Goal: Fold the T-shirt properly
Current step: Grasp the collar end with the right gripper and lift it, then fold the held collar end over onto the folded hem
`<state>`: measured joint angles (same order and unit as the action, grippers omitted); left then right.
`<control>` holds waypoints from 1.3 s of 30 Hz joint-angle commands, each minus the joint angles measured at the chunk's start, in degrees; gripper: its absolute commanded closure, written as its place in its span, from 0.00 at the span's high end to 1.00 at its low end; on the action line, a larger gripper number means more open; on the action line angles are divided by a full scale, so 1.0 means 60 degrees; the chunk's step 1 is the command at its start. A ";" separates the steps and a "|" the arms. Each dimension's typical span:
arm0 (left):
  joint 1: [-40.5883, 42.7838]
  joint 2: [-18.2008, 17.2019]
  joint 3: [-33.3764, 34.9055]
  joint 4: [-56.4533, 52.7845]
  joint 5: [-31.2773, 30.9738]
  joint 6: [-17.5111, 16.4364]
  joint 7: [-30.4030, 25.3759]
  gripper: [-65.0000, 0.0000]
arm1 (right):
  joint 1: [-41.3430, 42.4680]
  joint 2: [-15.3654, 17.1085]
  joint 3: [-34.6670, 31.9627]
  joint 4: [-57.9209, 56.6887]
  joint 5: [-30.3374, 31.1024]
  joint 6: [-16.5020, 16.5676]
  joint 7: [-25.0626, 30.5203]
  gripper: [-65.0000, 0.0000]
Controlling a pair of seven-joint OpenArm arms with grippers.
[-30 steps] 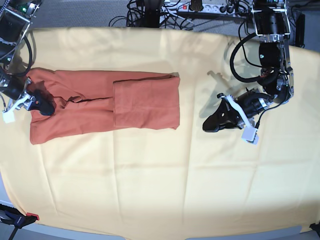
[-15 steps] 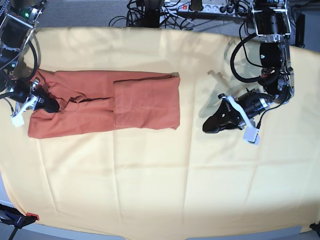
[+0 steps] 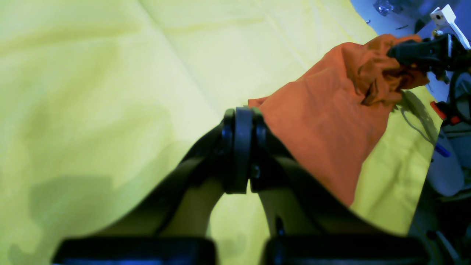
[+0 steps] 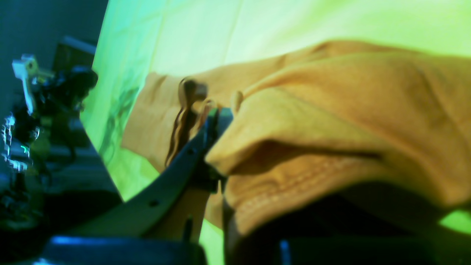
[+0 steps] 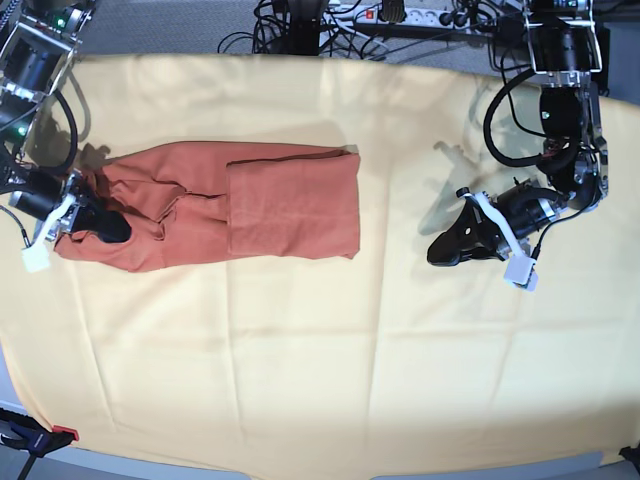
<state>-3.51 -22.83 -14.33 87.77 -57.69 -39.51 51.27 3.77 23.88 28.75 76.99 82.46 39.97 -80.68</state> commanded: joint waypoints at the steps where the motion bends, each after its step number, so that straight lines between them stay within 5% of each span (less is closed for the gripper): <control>1: -0.0160 -0.0186 -0.0062 0.0160 -0.0222 -0.0082 -0.0219 0.00 | 0.0080 0.0004 0.0044 0.0528 0.0424 0.0006 0.0114 0.00; 11: -0.0153 -0.0197 -0.0062 0.0160 -0.0222 -0.0082 -0.0189 0.00 | -0.1093 -0.2124 -0.0011 0.4397 0.0424 0.0006 0.0114 0.00; 26: 0.0084 -0.0219 -0.0062 0.0160 -0.0470 -0.0082 -0.0175 0.00 | -0.0991 -0.3734 -0.2641 0.4874 0.0424 0.0006 0.0114 0.00; 31: 0.0342 -0.0219 -0.0062 0.0157 -0.0477 -0.0082 -0.0175 0.00 | -0.0809 -0.4237 -0.3402 0.4874 -0.2014 0.0006 0.0149 0.00; 36: 0.0459 -0.0219 -0.0062 0.0160 -0.0477 -0.0082 -0.0178 0.00 | -0.0816 -0.4299 -0.4331 0.4874 -0.3967 0.0006 0.1231 0.00; 39: 0.0506 -0.0219 -0.0062 0.0157 -0.0474 -0.0082 -0.0175 0.00 | -0.0816 -0.4302 -0.4940 0.4874 -0.4972 0.0006 0.1945 0.35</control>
<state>0.19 -23.22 -14.33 87.77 -59.16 -39.51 51.42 -2.11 -1.78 -0.95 105.27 50.76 39.75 -70.22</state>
